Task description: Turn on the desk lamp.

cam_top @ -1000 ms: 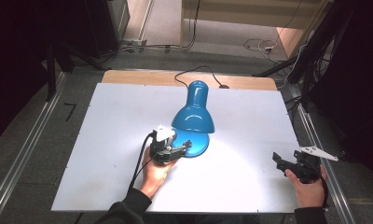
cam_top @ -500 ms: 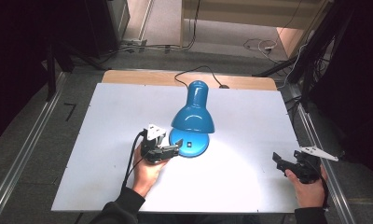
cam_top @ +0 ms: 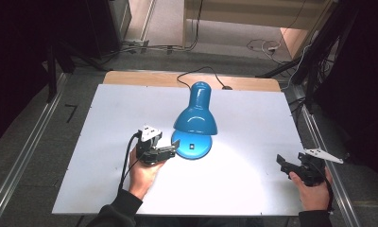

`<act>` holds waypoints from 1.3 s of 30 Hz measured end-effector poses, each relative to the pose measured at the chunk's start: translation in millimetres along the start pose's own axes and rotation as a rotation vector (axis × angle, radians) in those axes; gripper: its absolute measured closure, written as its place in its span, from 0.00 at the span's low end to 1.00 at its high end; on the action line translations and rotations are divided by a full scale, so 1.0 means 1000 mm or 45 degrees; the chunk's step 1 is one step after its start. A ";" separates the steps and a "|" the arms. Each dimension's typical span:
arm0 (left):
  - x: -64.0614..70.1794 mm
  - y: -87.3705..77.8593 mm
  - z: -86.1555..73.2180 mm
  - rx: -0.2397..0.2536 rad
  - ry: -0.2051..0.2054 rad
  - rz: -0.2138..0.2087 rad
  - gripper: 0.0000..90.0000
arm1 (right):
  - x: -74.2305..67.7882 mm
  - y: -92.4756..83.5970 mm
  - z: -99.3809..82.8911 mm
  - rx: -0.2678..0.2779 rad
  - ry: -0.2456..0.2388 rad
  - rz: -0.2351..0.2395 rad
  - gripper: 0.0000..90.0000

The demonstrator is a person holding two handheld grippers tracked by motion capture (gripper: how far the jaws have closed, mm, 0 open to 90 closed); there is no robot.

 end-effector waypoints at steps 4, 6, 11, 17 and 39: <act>-0.004 -0.004 0.001 0.007 -0.002 0.004 0.27 | 0.000 0.000 0.000 0.000 0.000 0.000 0.14; -0.006 -0.005 0.000 0.003 -0.004 0.011 0.26 | 0.000 0.000 0.000 -0.001 0.000 -0.001 0.14; -0.011 -0.007 -0.001 -0.006 -0.006 0.016 0.24 | 0.000 0.000 0.000 0.000 0.000 -0.001 0.14; -0.017 -0.012 -0.001 -0.009 -0.010 0.015 0.23 | 0.000 0.000 0.000 -0.001 -0.003 -0.002 0.14; -0.052 -0.037 -0.006 0.015 -0.036 0.072 0.23 | -0.001 0.001 0.000 -0.003 0.001 -0.002 0.14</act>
Point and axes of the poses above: each handheld gripper's, and its own axes: y roughly forward along the jaws, z roughly out of its top, x roughly to its right, the point moved 10 cm from there along y, roughly forward along the jaws, and after that the axes turned 15 degrees about z, right-handed, at the moved point
